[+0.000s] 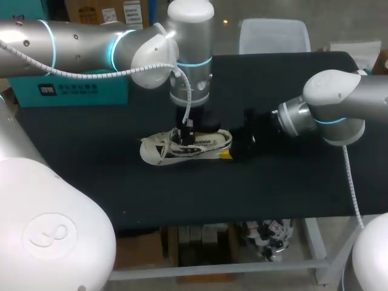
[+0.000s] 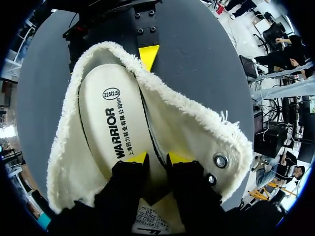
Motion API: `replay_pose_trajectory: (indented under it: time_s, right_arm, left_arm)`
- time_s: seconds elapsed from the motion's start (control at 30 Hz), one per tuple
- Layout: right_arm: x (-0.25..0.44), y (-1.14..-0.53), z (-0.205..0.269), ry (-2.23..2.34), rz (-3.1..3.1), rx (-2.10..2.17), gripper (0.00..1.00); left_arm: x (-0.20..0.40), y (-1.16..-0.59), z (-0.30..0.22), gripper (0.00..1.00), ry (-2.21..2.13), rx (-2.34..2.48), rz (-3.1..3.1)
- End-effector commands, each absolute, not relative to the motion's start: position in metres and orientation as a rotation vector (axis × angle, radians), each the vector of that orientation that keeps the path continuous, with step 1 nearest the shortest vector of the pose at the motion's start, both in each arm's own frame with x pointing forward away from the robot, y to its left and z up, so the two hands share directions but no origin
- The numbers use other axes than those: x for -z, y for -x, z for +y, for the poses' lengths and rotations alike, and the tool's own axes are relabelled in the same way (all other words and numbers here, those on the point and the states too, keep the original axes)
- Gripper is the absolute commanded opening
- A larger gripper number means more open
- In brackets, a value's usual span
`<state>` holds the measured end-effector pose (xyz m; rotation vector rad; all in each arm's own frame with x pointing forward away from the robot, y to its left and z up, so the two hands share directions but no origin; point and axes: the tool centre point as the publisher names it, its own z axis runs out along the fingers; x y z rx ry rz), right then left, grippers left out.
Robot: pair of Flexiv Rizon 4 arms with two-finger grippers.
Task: Open the shoe tongue, take the insole out of the shoe, put the insole back into the shoe, and pack the shoe into the shoebox
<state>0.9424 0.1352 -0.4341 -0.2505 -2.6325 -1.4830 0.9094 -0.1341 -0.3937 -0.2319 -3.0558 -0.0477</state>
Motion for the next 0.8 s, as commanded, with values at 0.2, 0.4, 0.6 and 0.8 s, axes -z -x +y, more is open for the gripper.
replay_pose_trajectory:
  time_s: [0.2, 0.4, 0.6, 0.8]
  right_arm:
    - [0.448, -0.947, 0.134, 0.249, -2.624, 1.485, 0.0]
    - [0.448, -0.947, 0.134, 0.249, -2.624, 1.485, 0.0]
    - [0.448, -0.947, 0.134, 0.249, -2.624, 1.485, 0.0]
    - [0.448, -0.947, 0.134, 0.249, -2.624, 1.485, 0.0]
  left_arm:
    - [0.422, -0.904, -0.134, 0.31, 0.149, 0.106, -3.117]
    - [0.435, -0.918, -0.13, 0.3, 0.092, 0.088, -3.144]
    - [0.447, -0.933, -0.124, 0.31, 0.066, 0.077, -3.156]
    - [0.46, -0.939, -0.122, 0.31, 0.11, 0.09, -3.2]
